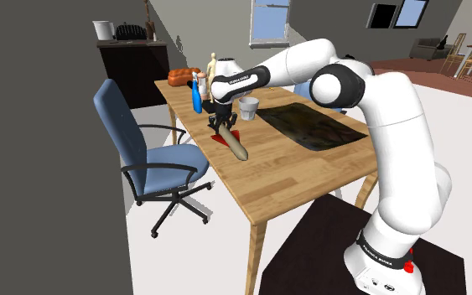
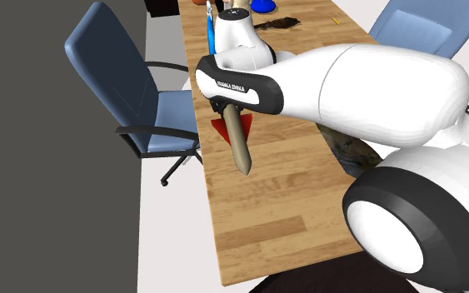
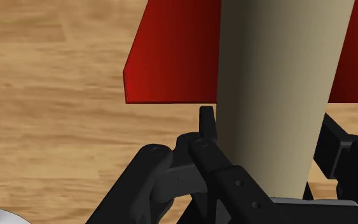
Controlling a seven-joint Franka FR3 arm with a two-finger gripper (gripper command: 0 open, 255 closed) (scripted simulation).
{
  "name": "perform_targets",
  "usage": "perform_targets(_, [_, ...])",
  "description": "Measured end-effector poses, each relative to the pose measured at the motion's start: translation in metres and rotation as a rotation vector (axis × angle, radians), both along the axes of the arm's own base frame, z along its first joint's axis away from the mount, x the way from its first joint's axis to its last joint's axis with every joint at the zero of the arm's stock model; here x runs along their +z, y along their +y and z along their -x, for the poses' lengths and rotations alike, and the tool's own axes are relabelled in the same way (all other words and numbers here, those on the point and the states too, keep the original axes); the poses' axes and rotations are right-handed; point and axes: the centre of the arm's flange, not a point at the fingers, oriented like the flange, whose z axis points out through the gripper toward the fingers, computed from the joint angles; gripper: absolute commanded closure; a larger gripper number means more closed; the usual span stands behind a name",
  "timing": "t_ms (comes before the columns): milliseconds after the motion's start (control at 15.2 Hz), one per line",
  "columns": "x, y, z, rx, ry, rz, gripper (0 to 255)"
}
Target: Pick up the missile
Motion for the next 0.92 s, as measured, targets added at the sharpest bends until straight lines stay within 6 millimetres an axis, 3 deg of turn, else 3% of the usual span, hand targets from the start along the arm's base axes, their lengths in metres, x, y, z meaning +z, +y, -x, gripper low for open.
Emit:
perform_targets(528, [0.002,0.000,0.000,0.000,0.001,0.000,255])
perform_targets(924, [0.030,-0.001,0.001,0.000,0.001,0.000,255])
